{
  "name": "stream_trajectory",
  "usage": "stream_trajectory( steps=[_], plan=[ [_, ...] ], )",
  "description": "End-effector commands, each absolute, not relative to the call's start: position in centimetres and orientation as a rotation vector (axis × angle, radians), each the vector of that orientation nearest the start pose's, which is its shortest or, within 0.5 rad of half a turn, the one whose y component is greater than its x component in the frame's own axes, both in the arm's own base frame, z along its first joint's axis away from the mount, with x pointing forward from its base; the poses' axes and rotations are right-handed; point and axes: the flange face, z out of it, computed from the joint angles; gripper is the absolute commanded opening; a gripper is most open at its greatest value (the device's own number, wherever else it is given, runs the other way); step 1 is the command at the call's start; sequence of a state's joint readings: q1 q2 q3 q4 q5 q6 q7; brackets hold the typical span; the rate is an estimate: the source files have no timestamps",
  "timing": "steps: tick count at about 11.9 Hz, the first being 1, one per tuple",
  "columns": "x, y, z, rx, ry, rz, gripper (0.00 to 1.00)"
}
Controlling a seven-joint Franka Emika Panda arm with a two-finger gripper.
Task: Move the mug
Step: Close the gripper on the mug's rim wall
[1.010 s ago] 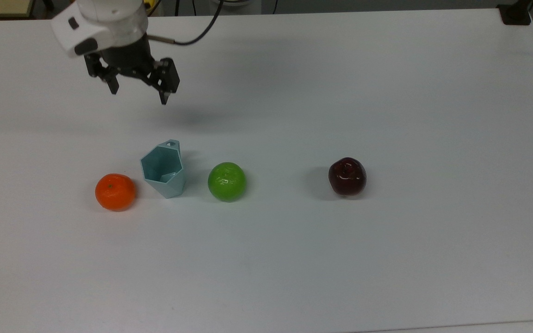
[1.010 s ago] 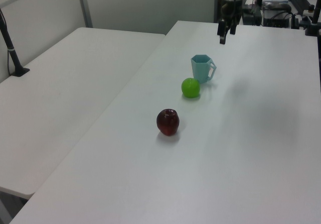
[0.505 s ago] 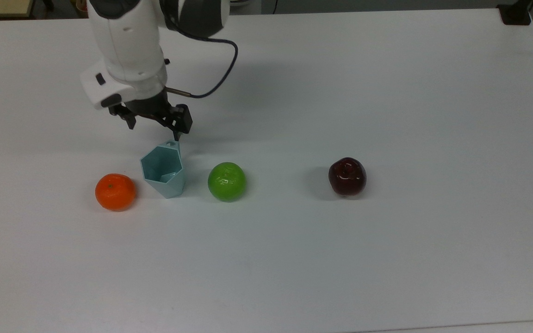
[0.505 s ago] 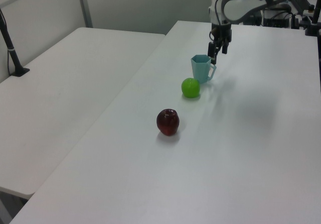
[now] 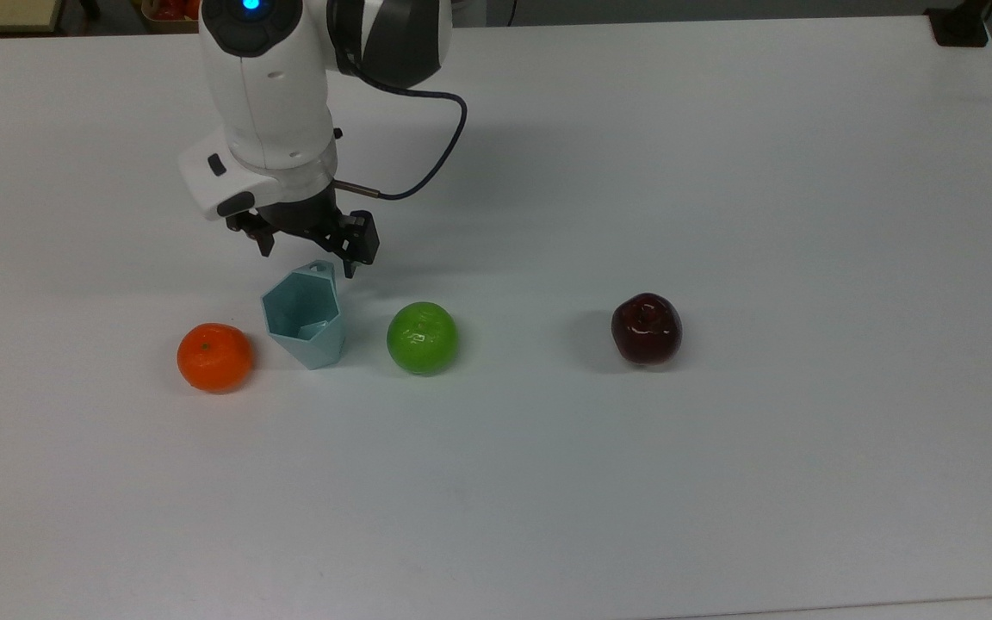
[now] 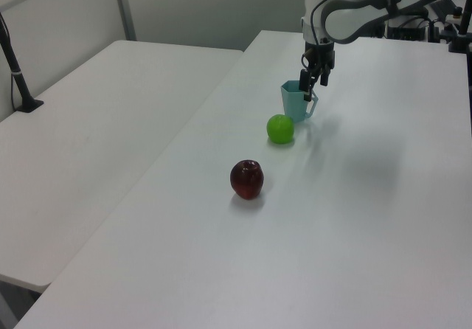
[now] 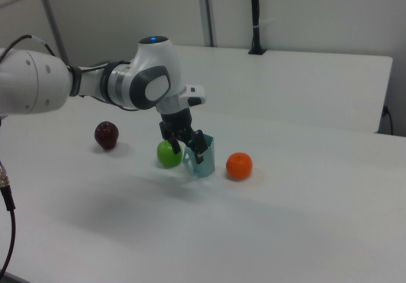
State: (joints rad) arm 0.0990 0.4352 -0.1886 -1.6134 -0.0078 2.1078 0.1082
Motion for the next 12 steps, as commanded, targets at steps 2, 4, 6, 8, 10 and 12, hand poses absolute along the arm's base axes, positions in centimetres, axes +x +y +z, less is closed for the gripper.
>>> stream_trajectory(
  steps=[2, 4, 6, 8, 10, 12],
  plan=[
    [68.14, -3.80, 37.11, -3.224, 0.297, -0.127, 0.92],
    [68.15, -3.81, 36.90, -3.228, 0.292, -0.122, 0.80],
    [68.18, -3.81, 36.60, -3.231, 0.283, -0.117, 0.65],
    [68.15, -3.73, 36.42, -3.234, 0.265, -0.112, 0.45],
    [68.15, -3.73, 36.52, -3.234, 0.263, -0.114, 0.24],
    [68.15, -3.73, 36.52, -3.233, 0.264, -0.114, 0.05]
  ],
)
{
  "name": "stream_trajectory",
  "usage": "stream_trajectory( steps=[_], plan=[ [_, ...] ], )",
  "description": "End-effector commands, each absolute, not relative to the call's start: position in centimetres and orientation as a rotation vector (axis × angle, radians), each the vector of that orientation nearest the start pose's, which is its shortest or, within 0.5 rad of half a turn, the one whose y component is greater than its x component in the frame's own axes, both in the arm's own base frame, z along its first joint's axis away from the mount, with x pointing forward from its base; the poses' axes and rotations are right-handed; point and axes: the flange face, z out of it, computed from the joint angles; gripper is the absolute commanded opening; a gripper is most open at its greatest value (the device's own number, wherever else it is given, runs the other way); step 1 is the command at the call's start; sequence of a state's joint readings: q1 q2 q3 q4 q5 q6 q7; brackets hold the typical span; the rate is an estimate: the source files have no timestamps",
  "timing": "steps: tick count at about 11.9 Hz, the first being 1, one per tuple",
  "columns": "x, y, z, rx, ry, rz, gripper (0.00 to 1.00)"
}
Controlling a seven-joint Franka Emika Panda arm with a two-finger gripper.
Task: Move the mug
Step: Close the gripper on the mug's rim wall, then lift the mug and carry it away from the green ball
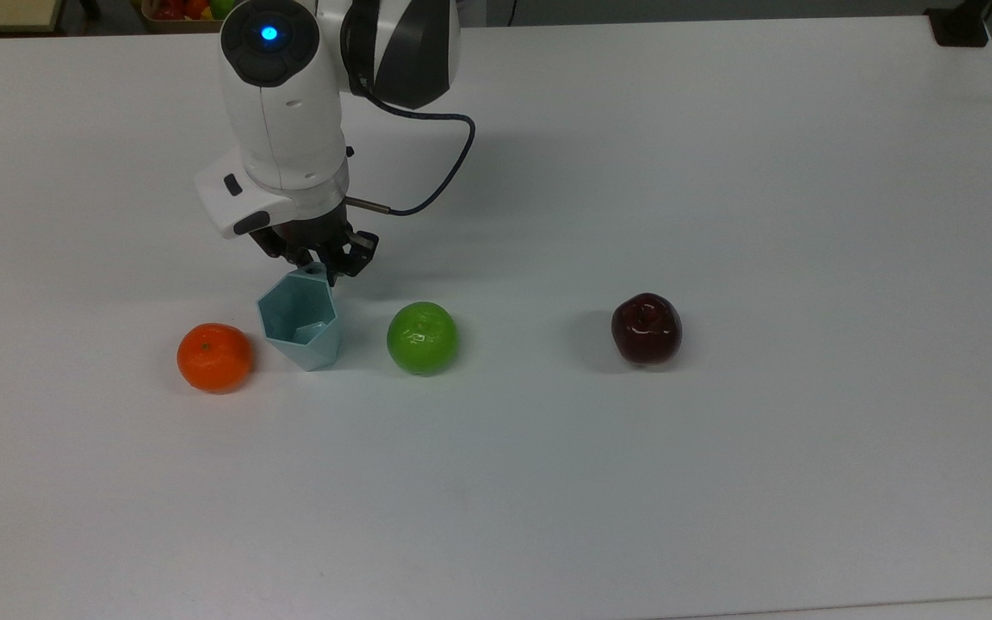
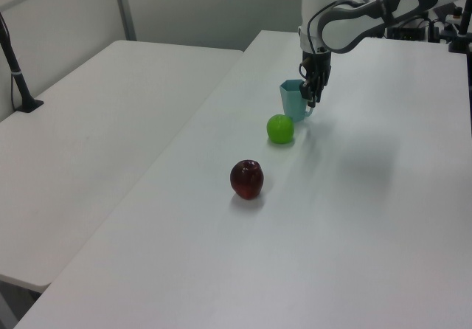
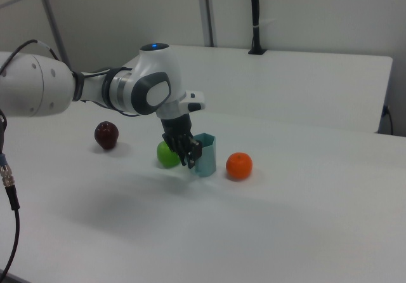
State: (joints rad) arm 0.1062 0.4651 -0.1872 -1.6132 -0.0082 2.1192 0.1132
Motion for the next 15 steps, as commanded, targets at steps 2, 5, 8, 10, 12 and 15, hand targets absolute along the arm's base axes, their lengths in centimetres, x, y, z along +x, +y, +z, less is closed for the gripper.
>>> stream_trajectory(
  steps=[2, 5, 8, 10, 12, 15],
  plan=[
    [68.1, -3.7, 36.5, -3.233, 0.259, -0.111, 0.04],
    [68.0, -3.7, 37.7, -3.228, 0.260, -0.125, 0.04],
    [64.9, -4.2, 42.5, -3.196, 0.230, -0.173, 0.03],
    [61.7, -3.4, 43.6, -3.181, 0.157, -0.109, 0.03],
    [58.3, -2.3, 44.0, -3.166, 0.116, -0.075, 0.03],
    [54.5, 0.5, 41.9, -3.164, 0.025, 0.030, 0.02]
  ],
)
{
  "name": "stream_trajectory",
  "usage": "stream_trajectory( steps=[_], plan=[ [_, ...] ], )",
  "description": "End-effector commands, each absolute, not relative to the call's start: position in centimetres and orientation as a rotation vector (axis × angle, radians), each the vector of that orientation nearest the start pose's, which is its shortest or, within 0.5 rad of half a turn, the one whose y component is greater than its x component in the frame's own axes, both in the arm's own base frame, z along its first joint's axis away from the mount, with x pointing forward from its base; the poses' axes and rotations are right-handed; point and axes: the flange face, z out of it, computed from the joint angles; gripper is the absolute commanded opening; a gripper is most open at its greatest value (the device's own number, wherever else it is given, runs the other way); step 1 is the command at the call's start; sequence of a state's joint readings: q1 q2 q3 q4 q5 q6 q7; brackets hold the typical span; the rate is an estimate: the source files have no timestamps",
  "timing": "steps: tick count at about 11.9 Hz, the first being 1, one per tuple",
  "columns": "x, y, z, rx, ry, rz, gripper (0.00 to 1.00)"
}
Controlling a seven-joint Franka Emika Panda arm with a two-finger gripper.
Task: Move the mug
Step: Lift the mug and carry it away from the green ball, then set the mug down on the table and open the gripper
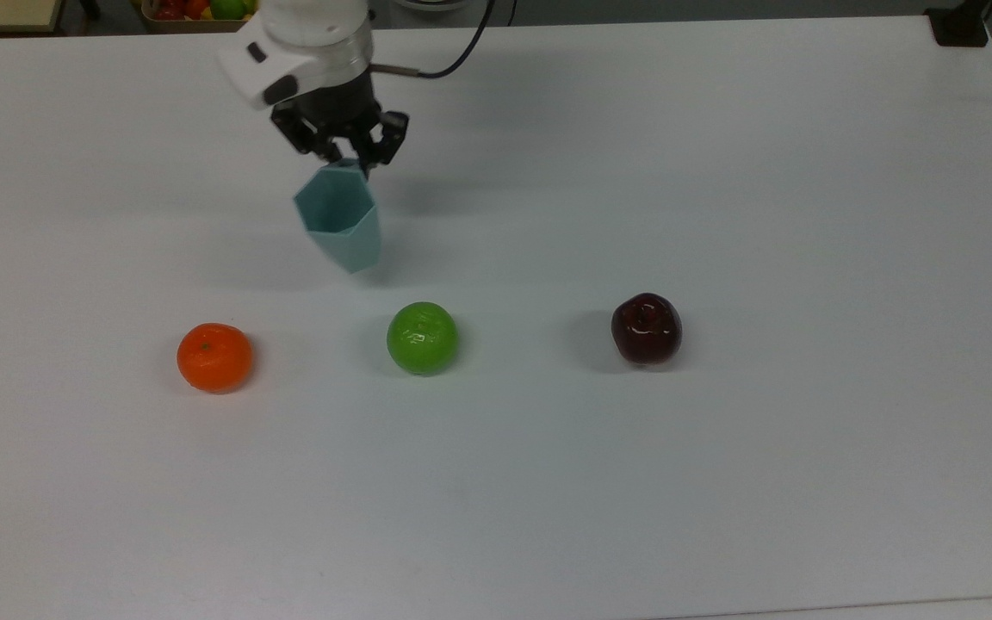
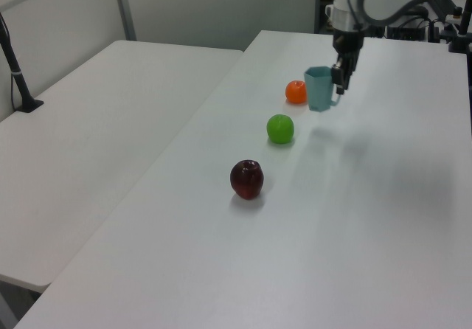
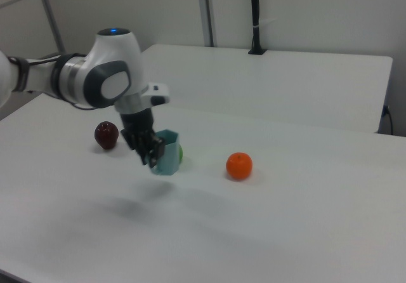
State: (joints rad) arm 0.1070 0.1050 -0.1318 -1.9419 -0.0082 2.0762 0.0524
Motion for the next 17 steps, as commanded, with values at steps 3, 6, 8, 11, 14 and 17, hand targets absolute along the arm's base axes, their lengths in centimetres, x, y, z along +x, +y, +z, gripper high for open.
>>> stream_trajectory(
  steps=[3, 6, 8, 11, 14, 17],
  plan=[
    [53.2, 2.3, 39.3, -3.190, -0.058, 0.114, 0.02],
    [53.1, 3.2, 37.5, -3.200, -0.100, 0.162, 0.02],
    [53.1, 3.3, 37.4, -3.204, -0.095, 0.161, 0.10],
    [53.2, 3.3, 36.9, -3.204, -0.088, 0.181, 0.80],
    [53.8, 3.3, 38.3, -3.205, -0.086, 0.154, 1.00],
    [56.1, 2.4, 45.0, -3.203, -0.041, 0.133, 1.00]
  ],
)
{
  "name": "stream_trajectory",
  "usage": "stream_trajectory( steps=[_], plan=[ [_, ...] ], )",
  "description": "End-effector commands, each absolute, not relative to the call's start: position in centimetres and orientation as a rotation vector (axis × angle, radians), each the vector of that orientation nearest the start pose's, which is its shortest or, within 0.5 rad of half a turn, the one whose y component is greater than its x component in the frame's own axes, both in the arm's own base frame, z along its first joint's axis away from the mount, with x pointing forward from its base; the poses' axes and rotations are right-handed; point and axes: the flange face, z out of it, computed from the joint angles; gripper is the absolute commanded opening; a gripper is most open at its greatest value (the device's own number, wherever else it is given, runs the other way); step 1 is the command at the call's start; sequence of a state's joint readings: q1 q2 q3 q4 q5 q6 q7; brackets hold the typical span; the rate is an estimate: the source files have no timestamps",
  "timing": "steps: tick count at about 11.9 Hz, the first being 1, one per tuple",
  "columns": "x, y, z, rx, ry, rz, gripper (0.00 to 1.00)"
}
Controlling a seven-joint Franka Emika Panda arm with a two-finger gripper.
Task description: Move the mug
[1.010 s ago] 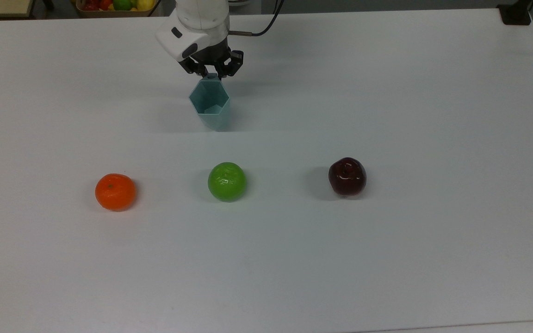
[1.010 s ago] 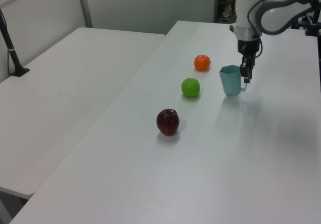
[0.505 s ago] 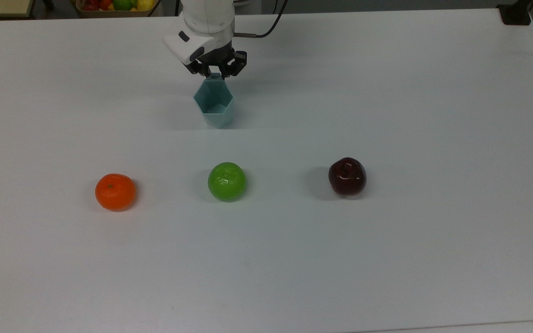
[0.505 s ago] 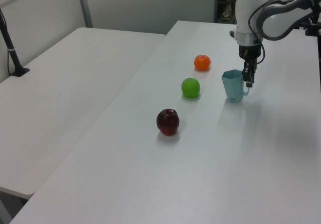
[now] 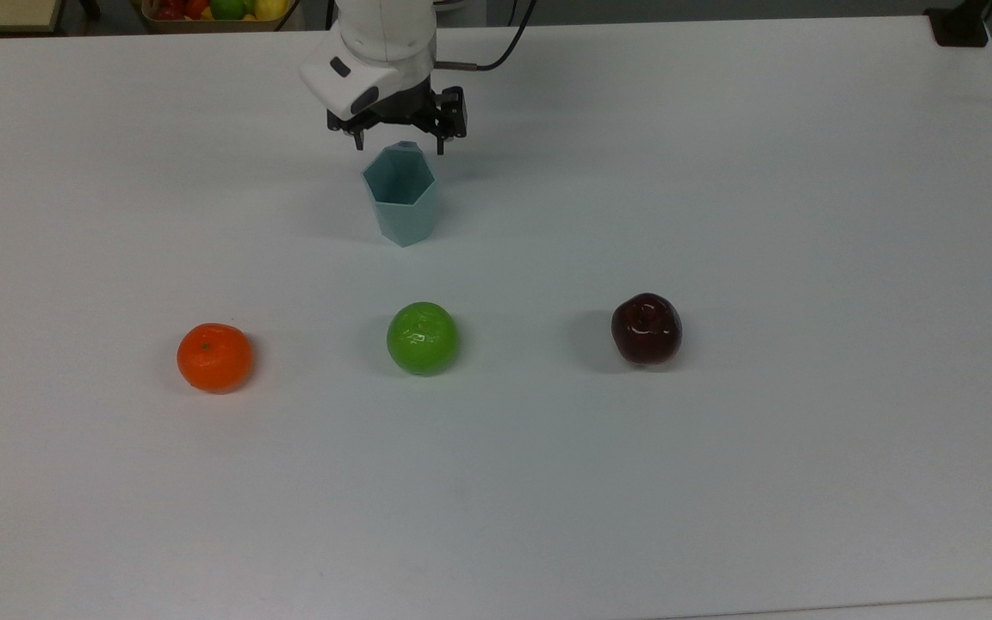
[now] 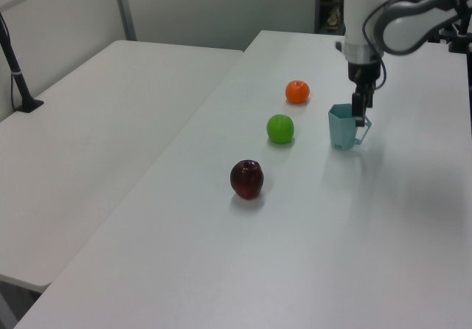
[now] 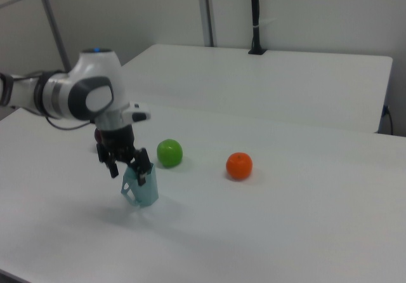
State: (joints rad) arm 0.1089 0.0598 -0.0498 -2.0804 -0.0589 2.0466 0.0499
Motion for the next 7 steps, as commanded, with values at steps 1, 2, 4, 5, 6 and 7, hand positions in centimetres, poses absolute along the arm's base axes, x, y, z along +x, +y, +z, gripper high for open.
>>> stream_trajectory(
  steps=[1, 2, 4, 5, 6, 7],
  plan=[
    [57.0, 1.8, 48.3, -3.198, -0.017, 0.100, 1.00],
    [57.5, 1.2, 50.8, -3.198, 0.005, 0.071, 1.00],
    [57.8, 0.2, 54.5, -3.201, 0.045, 0.034, 1.00],
    [58.0, -1.6, 56.1, -3.194, 0.093, 0.004, 1.00],
    [58.0, -2.4, 57.0, -3.193, 0.121, -0.020, 1.00],
    [57.6, -3.6, 57.9, -3.188, 0.158, -0.010, 1.00]
  ],
)
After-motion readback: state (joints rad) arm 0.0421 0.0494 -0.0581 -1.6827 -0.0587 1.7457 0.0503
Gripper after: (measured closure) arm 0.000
